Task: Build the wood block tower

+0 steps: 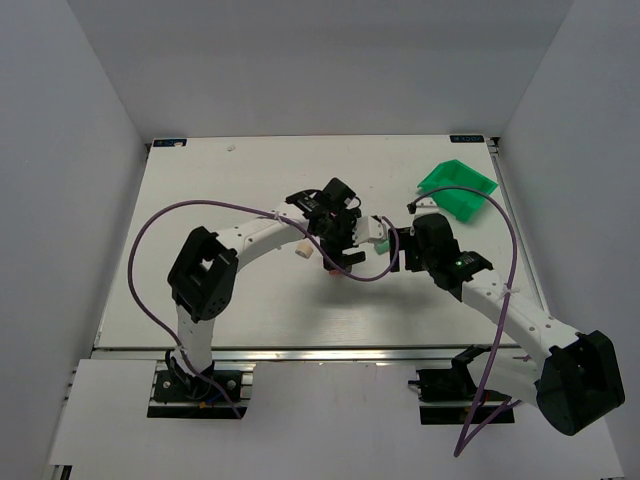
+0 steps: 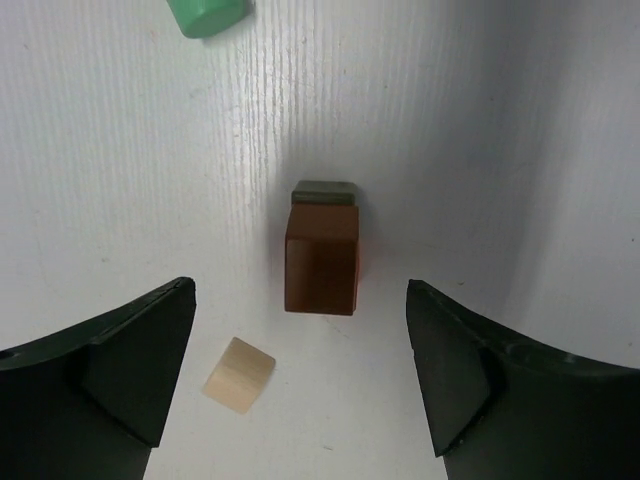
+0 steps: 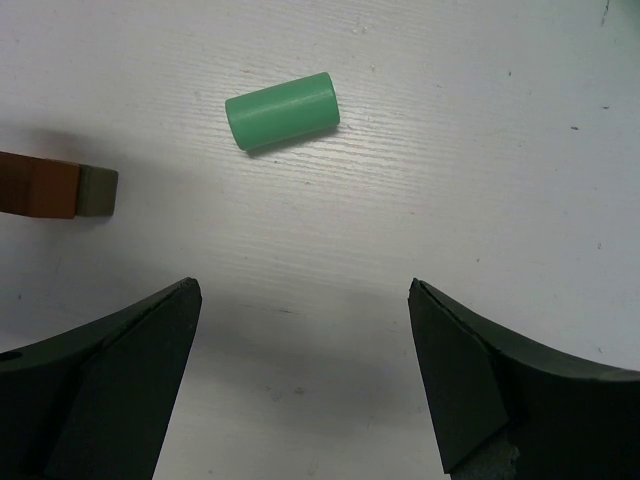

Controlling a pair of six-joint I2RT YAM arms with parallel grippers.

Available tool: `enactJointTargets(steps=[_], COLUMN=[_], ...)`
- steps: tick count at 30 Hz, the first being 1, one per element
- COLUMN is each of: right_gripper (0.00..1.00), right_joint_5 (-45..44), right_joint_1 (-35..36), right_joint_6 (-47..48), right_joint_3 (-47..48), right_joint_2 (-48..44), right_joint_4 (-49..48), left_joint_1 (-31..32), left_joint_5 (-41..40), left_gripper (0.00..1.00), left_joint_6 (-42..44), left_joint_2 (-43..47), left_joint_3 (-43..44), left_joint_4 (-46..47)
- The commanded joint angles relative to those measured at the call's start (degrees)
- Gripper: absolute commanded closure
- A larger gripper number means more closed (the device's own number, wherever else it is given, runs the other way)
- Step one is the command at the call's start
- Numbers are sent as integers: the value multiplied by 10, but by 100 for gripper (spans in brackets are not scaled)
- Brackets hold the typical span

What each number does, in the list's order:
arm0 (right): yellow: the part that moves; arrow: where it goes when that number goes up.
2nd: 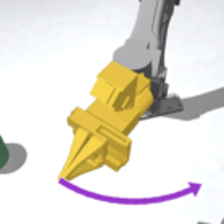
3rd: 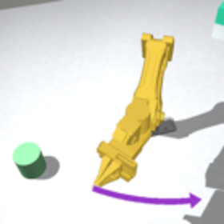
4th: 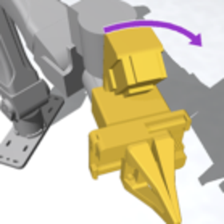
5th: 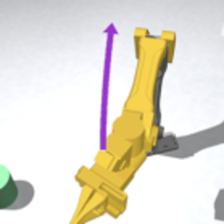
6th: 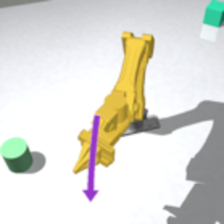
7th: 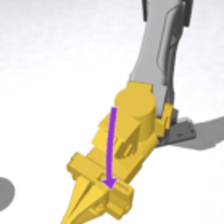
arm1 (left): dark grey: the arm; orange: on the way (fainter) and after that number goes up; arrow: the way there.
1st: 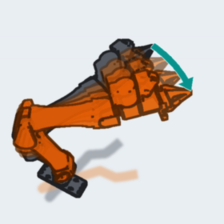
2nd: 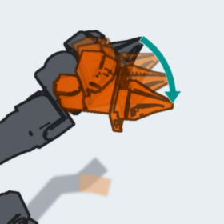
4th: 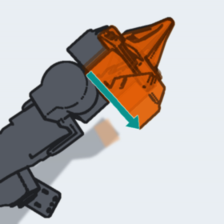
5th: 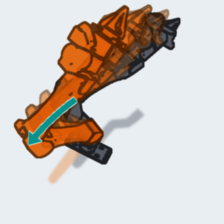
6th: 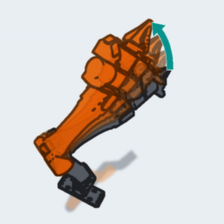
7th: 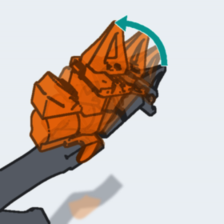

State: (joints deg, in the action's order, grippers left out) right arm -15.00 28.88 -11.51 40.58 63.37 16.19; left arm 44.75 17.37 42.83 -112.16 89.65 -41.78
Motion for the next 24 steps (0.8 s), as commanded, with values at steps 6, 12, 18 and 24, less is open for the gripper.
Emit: enactJointTargets(steps=[6,12,18,24], right_gripper=[11,11,10,11], right_joint_5=[47,174,256,277], right_joint_1=[-11,-17,-24,-27], right_joint_6=[67,269,581,774], right_joint_3=[6,37,108,302], right_joint_2=[1,42,133,250], right_joint_4=[-62,-72,8,155], left_joint_1=[-13,-16,-15,-16], left_joint_5=[2,-135,-335,-363], left_gripper=[2,2,2,2], left_joint_6=[-62,-276,-739,-825], left_joint_2=[141,292,372,450], left_joint_3=[-55,-205,-259,-397], left_joint_4=[88,280,191,180])
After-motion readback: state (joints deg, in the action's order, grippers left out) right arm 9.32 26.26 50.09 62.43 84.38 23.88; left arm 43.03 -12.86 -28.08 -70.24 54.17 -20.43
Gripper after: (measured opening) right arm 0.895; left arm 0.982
